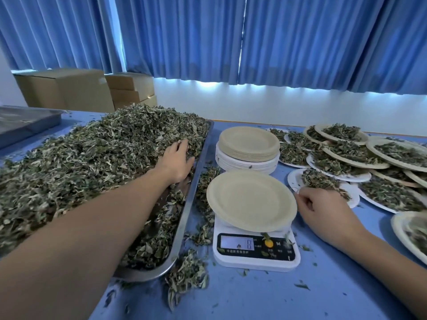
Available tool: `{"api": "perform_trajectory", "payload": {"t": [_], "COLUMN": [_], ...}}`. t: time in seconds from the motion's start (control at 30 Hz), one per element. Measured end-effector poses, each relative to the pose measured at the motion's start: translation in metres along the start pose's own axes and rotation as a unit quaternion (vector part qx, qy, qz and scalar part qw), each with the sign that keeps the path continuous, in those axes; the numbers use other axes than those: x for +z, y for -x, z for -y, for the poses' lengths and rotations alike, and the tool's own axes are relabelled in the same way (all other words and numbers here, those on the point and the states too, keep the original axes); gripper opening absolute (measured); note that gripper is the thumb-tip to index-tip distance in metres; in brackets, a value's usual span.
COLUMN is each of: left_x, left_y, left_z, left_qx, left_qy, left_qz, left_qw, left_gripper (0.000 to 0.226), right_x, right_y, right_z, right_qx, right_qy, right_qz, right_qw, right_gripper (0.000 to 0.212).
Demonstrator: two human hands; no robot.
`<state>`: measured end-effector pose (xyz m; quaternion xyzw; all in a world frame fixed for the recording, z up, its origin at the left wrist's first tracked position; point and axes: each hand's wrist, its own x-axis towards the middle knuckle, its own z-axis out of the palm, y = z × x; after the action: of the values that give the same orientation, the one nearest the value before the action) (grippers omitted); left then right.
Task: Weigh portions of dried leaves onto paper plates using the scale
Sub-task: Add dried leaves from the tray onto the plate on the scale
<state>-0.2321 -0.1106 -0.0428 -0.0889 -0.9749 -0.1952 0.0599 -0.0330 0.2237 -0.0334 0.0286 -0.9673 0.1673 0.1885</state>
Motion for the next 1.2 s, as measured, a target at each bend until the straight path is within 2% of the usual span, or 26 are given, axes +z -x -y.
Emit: {"api": "perform_trajectory", "payload": {"t": [0.1, 0.2, 0.3, 0.4, 0.67, 0.83, 0.93, 1.07, 1.2], "left_x": [0.004, 0.006, 0.008, 0.006, -0.005, -0.027, -0.049, -0.083, -0.116], "left_y": [-0.016, -0.033, -0.048, -0.054, -0.032, -0.006, 0.011, 0.035, 0.061], "left_z": [-0.006, -0.011, -0.013, -0.011, -0.021, -0.028, -0.040, -0.058, -0.070], "left_qx": [0.000, 0.003, 0.004, -0.011, 0.023, 0.080, 0.078, 0.060, 0.070], "left_qy": [-0.019, -0.060, -0.077, -0.112, -0.195, -0.223, -0.241, -0.266, -0.242], "left_qz": [-0.052, -0.061, -0.028, 0.019, 0.032, 0.081, 0.145, 0.222, 0.207], "left_qw": [0.998, 0.996, 0.997, 0.993, 0.980, 0.968, 0.957, 0.936, 0.945], "left_gripper": [0.069, 0.069, 0.066, 0.054, 0.036, 0.037, 0.050, 0.031, 0.038], "right_x": [0.001, 0.001, 0.002, 0.005, 0.007, 0.006, 0.005, 0.003, 0.002], "right_y": [-0.003, -0.002, 0.000, -0.001, -0.001, 0.001, 0.001, 0.003, 0.006], "right_z": [0.002, 0.002, 0.001, -0.002, -0.003, -0.003, -0.002, 0.000, 0.000], "right_qx": [-0.019, -0.037, -0.049, -0.052, -0.057, -0.060, -0.065, -0.058, -0.059], "right_qy": [0.053, 0.052, 0.038, 0.049, 0.063, 0.062, 0.061, 0.059, 0.055], "right_qz": [0.037, 0.042, 0.036, 0.030, 0.022, 0.024, 0.020, 0.023, 0.019], "right_qw": [0.998, 0.997, 0.997, 0.997, 0.996, 0.996, 0.996, 0.996, 0.997], "right_gripper": [0.032, 0.027, 0.026, 0.027, 0.027, 0.031, 0.031, 0.032, 0.031]}}
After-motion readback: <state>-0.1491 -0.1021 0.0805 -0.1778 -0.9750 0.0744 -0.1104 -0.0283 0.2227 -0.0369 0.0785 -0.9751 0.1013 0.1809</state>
